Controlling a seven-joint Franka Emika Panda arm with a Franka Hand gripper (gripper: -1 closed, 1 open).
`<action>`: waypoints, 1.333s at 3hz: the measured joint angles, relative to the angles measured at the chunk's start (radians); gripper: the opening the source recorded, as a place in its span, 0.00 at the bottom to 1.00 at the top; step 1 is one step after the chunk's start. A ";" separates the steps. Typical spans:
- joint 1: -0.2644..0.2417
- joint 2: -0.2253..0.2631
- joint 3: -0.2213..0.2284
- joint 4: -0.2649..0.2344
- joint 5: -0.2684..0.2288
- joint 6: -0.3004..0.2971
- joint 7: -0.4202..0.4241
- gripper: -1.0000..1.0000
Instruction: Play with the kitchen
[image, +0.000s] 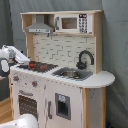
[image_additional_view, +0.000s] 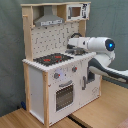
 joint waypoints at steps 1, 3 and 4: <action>0.023 0.000 0.050 -0.030 0.000 0.097 0.000 1.00; 0.074 0.000 0.141 -0.070 0.000 0.285 0.000 1.00; 0.101 0.000 0.191 -0.069 0.000 0.374 0.001 1.00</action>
